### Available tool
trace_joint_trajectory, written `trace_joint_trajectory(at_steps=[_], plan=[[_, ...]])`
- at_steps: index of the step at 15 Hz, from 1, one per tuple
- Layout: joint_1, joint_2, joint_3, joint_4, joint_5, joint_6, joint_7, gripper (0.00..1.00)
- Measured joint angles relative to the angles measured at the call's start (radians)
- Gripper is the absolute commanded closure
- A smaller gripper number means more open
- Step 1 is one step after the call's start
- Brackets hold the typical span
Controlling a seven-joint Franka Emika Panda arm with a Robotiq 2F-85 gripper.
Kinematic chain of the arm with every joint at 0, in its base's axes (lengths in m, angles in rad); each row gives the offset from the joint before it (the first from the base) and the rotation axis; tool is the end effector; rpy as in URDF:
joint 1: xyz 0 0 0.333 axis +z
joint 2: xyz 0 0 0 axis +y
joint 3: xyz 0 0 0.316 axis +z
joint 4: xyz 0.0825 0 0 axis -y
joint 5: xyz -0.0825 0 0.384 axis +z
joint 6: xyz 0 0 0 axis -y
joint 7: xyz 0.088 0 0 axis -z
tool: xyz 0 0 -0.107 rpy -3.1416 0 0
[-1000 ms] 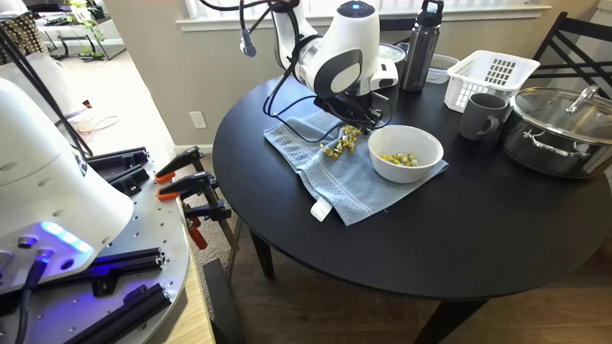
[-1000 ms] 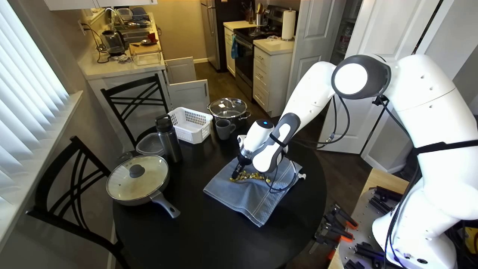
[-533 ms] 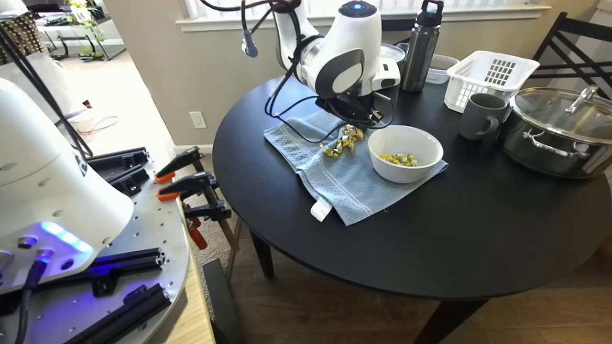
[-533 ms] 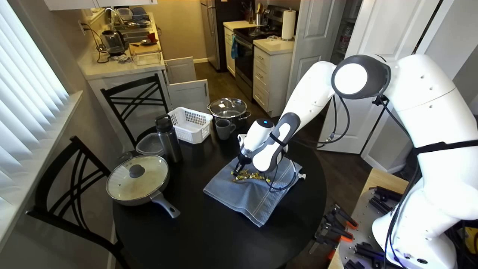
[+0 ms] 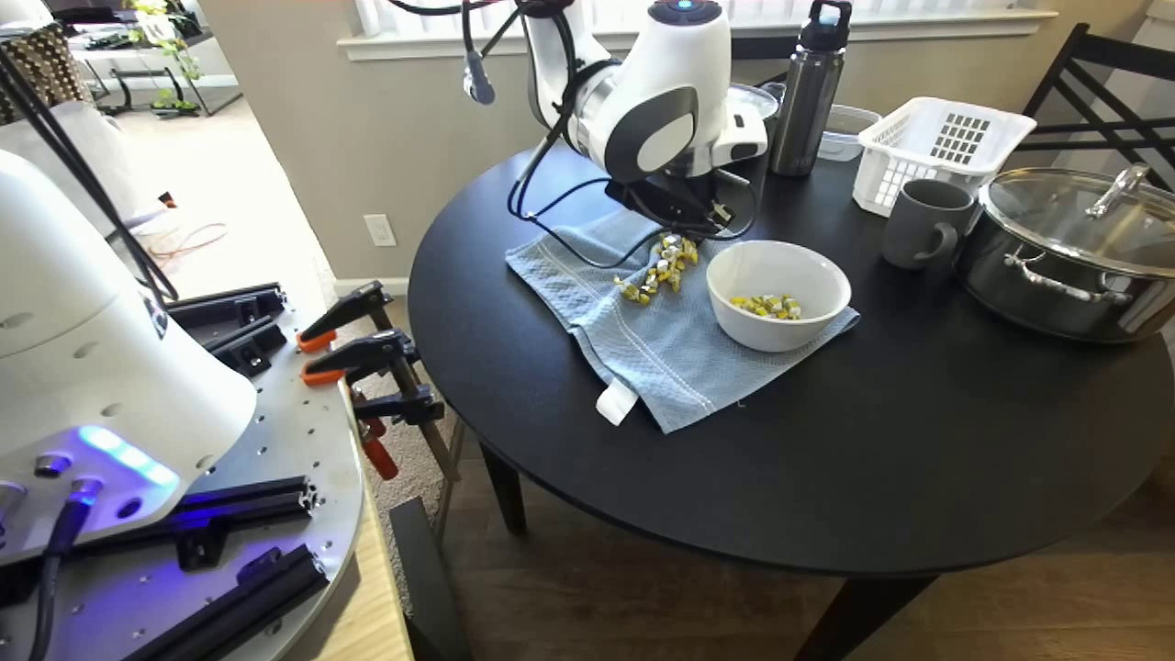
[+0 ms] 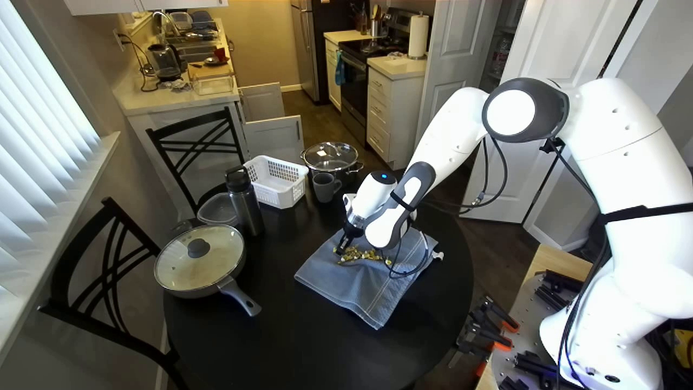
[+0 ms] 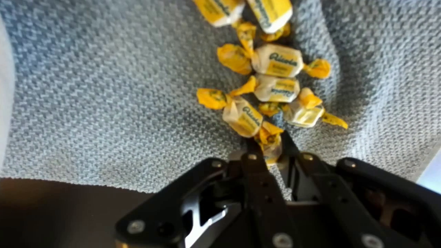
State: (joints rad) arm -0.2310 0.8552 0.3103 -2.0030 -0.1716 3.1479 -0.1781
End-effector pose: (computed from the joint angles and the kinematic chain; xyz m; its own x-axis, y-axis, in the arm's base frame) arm 0.6010 0.0613 0.0798 0.8995 0.2453 0.3616 0.3039 -0.9458 -0.1145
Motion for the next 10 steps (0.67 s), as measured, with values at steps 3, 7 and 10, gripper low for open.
trace_joint_trajectory(at_steps=[3, 7, 10], plan=[[-0.013, -0.025, 0.017, -0.009, -0.001, -0.005, -0.022, 0.96], [-0.015, -0.1, 0.02, -0.043, -0.002, -0.072, -0.053, 0.96], [-0.013, -0.181, 0.02, -0.08, -0.002, -0.143, -0.075, 0.96]])
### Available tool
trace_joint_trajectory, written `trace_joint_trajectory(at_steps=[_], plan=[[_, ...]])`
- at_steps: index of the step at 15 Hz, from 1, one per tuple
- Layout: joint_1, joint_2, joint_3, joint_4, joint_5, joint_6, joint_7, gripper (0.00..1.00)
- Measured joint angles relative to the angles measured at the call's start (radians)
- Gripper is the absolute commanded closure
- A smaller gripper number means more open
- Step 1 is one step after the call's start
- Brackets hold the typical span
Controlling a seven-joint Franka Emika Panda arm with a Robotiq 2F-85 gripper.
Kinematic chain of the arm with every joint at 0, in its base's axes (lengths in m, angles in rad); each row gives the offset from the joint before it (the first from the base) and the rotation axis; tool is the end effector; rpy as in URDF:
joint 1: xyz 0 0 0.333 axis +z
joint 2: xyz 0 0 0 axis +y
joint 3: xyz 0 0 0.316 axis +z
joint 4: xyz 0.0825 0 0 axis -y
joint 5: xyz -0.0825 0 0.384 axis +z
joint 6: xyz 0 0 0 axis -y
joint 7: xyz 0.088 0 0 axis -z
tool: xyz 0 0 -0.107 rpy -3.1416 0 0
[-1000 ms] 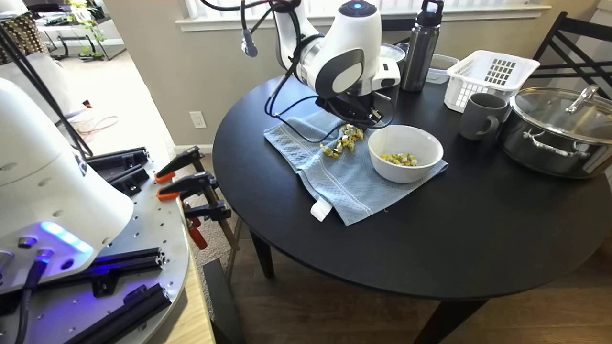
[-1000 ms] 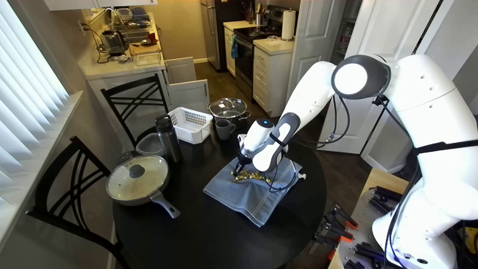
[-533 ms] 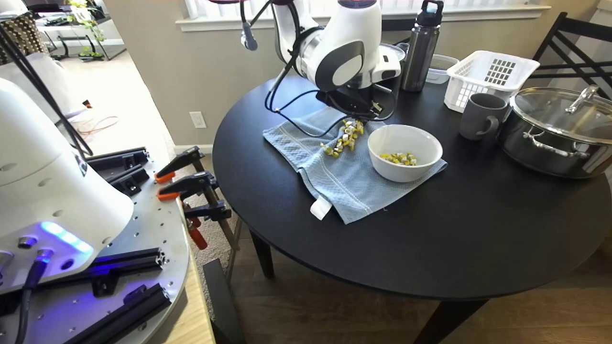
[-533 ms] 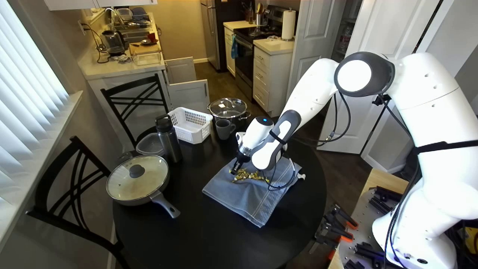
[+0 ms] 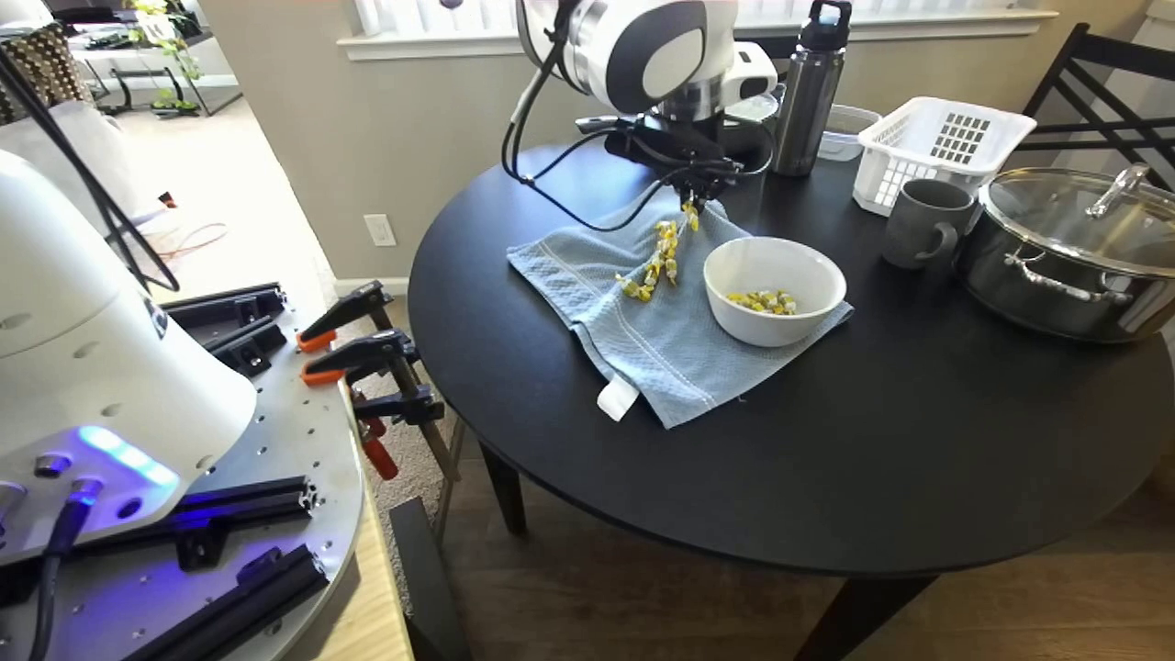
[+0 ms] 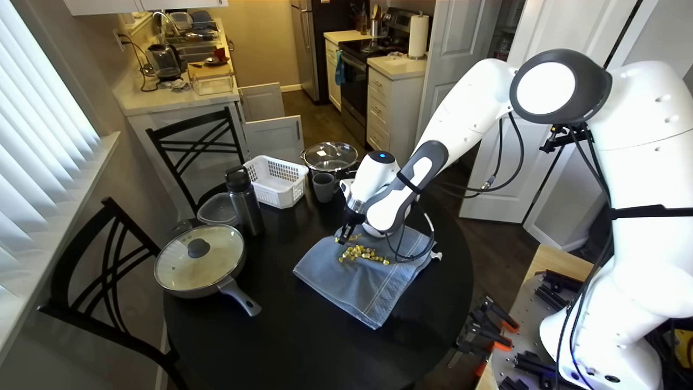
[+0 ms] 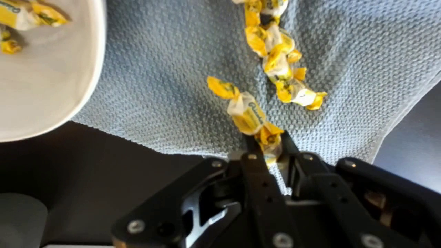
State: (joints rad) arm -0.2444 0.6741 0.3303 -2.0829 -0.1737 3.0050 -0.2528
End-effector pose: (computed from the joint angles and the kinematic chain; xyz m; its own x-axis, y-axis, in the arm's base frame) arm 0.5973 0.0623 0.1435 0.8727 0.3702 0.3182 0.4065 -0.9121 -0.0538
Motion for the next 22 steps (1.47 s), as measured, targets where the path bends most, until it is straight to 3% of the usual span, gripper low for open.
trace_joint_trajectory(at_steps=[7, 8, 9, 10, 13, 19, 20, 22], plan=[[0.01, -0.103, -0.007, -0.039, 0.004, -0.13, -0.056, 0.96], [0.019, -0.103, -0.015, -0.039, 0.004, -0.134, -0.057, 0.69], [0.029, -0.102, -0.023, -0.039, 0.004, -0.137, -0.057, 0.57], [0.04, -0.101, -0.032, -0.039, 0.004, -0.139, -0.057, 0.91], [0.066, -0.095, -0.049, -0.039, 0.004, -0.142, -0.06, 0.99], [0.089, -0.092, -0.063, -0.038, 0.004, -0.142, -0.061, 0.97], [0.096, -0.09, -0.071, -0.038, 0.004, -0.143, -0.061, 0.73], [0.108, -0.082, -0.088, -0.033, 0.004, -0.147, -0.061, 0.7]])
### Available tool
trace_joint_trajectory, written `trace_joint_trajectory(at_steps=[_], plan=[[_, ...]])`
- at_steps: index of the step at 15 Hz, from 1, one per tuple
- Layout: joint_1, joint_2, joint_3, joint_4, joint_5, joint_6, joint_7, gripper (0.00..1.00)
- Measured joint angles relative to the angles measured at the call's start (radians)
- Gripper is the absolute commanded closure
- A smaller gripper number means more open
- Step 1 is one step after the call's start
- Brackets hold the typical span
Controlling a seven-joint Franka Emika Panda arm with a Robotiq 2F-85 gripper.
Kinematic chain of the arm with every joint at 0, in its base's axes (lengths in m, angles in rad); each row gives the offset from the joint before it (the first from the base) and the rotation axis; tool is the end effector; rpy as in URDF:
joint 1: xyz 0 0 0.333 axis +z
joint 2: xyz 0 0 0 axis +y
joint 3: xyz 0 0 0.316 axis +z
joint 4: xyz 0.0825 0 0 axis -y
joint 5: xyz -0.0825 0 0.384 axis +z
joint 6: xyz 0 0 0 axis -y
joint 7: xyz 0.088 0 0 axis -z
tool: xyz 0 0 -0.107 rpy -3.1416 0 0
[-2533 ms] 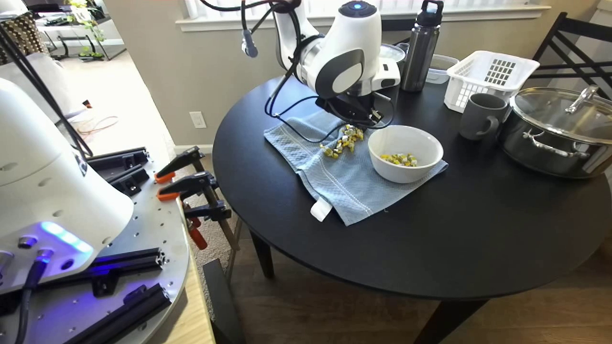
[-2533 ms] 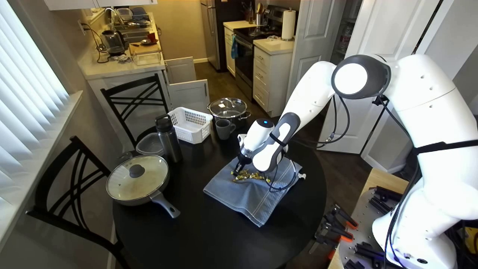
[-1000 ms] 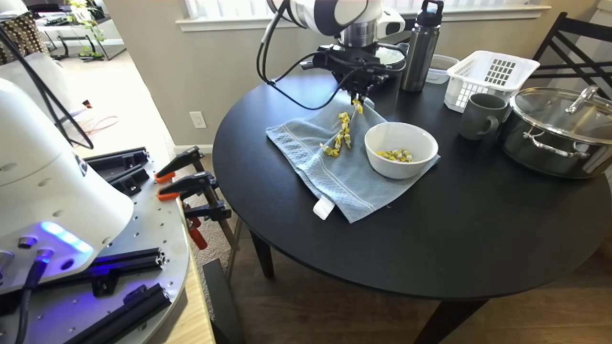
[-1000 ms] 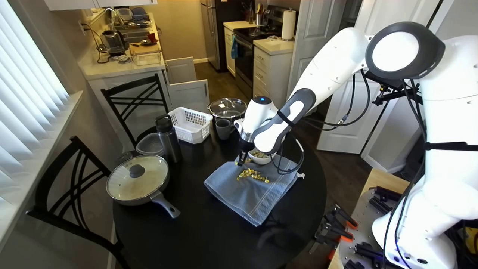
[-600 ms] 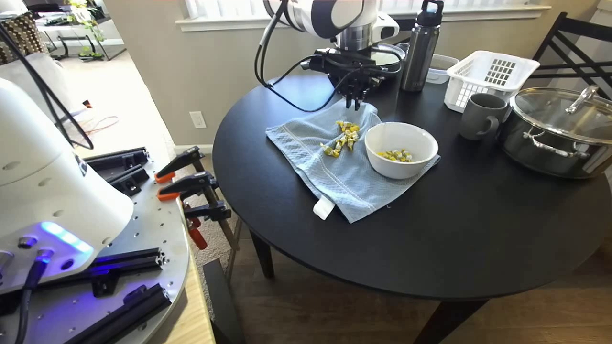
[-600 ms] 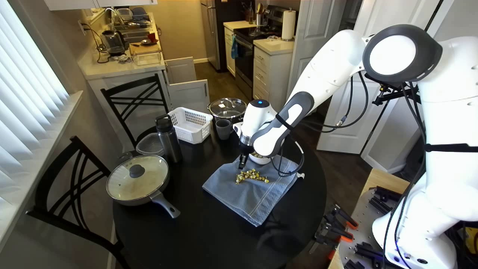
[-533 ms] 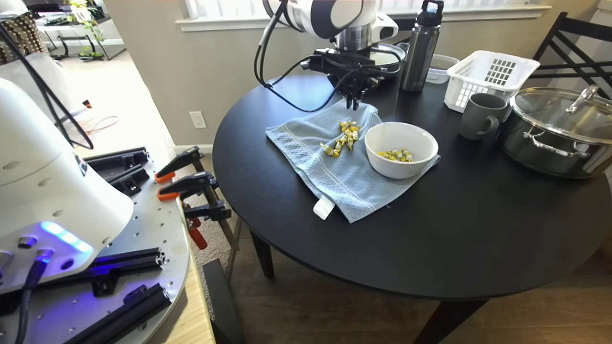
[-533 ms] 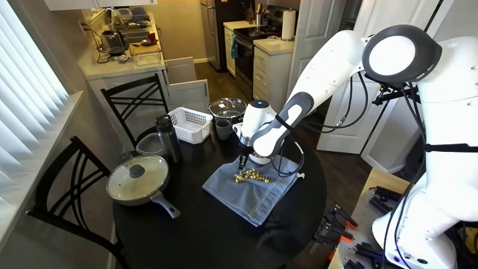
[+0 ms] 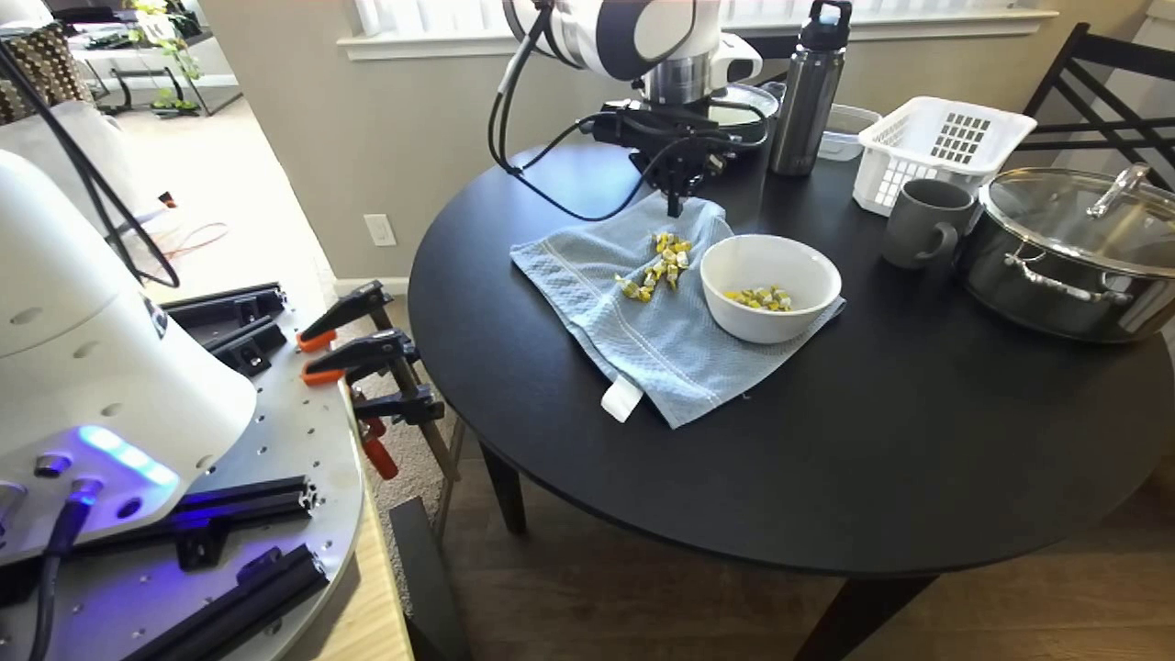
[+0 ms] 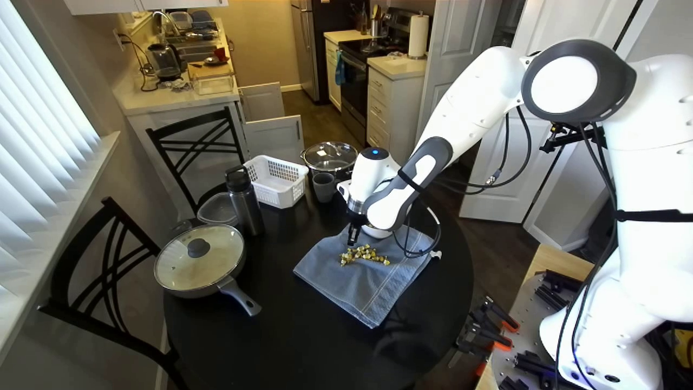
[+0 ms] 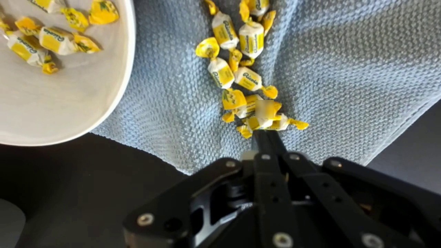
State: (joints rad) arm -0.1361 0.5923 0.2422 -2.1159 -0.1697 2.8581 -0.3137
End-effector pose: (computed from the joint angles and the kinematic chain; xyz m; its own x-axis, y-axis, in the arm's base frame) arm 0.5823 0.0722 0.1531 0.8489 0.4944 0.1869 0.5036 -0.8639 -0.0020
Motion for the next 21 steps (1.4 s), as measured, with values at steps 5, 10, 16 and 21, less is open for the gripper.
trace_joint_trajectory(at_steps=[5, 10, 16, 21], plan=[[0.011, 0.067, -0.012, 0.046, 0.0, -0.033, 0.0, 0.39], [0.011, 0.119, -0.003, 0.091, 0.0, -0.025, -0.039, 0.06], [0.01, 0.151, 0.013, 0.123, 0.0, -0.024, -0.075, 0.0], [0.009, 0.183, 0.026, 0.143, 0.0, -0.024, -0.084, 0.32]])
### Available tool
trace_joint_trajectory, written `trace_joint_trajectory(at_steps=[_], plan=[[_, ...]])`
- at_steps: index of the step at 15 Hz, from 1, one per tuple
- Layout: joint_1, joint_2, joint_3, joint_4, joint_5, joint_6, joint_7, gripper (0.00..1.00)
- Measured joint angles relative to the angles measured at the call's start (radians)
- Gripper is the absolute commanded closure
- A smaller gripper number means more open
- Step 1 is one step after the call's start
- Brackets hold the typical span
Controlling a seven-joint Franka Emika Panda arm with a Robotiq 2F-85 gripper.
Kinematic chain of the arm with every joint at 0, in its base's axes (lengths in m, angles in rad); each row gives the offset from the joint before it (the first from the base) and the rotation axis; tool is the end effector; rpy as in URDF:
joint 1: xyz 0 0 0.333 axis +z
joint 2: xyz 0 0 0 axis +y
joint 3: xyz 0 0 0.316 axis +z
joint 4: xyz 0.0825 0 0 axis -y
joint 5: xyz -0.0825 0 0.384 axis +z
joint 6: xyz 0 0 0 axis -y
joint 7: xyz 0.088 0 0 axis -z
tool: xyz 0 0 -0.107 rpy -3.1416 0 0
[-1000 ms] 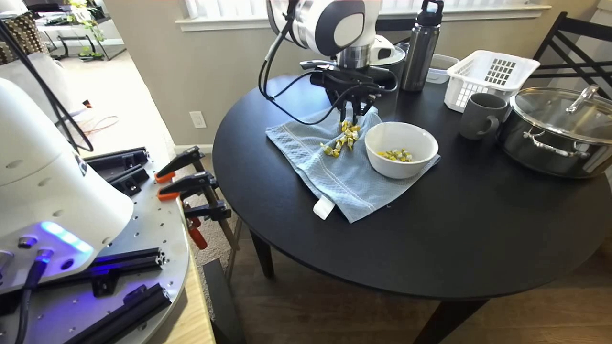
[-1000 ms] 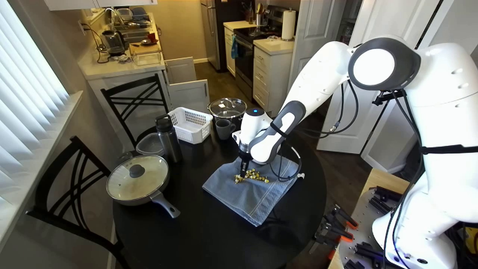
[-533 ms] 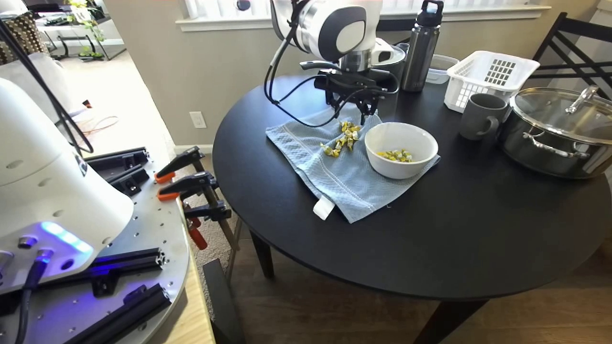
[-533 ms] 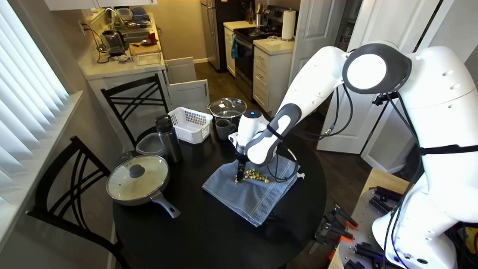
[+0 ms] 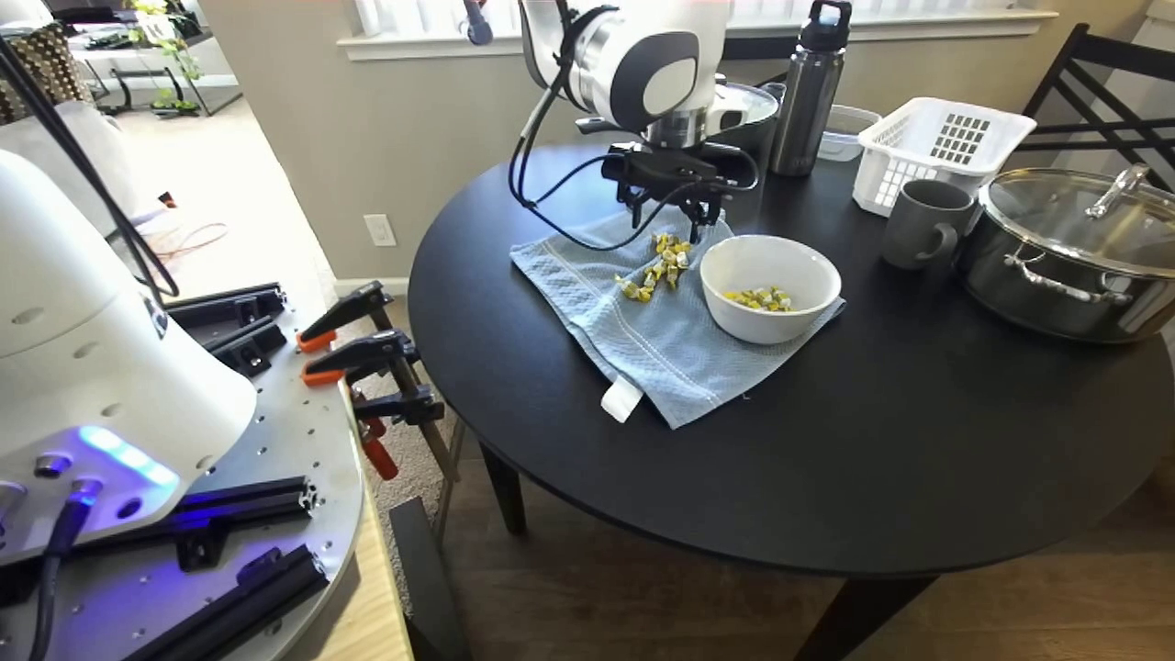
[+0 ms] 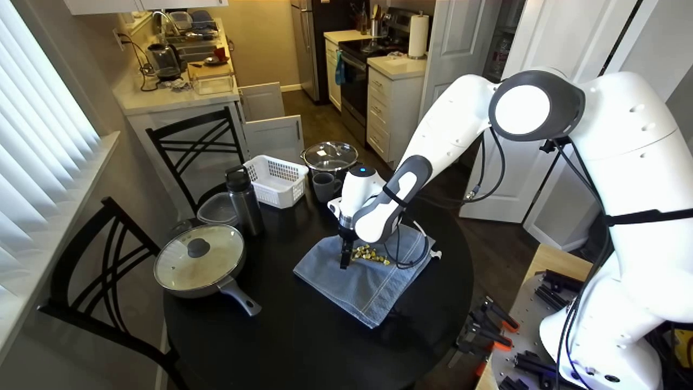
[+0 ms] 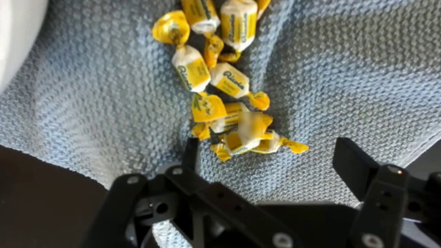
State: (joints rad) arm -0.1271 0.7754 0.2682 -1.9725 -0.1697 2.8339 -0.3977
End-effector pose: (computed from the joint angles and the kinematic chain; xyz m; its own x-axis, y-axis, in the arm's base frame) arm 0.5994 0.0939 0.0954 0.8096 0.5642 0.1619 0.5785 -0.8136 -0.0582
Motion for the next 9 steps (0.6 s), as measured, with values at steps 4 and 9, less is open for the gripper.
trace_joint_trajectory(at_steps=[4, 9], plan=[[-0.001, 0.011, 0.004, 0.01, 0.0, 0.0, -0.006, 0.59], [-0.003, 0.012, 0.004, 0.011, 0.0, 0.0, -0.006, 0.91]])
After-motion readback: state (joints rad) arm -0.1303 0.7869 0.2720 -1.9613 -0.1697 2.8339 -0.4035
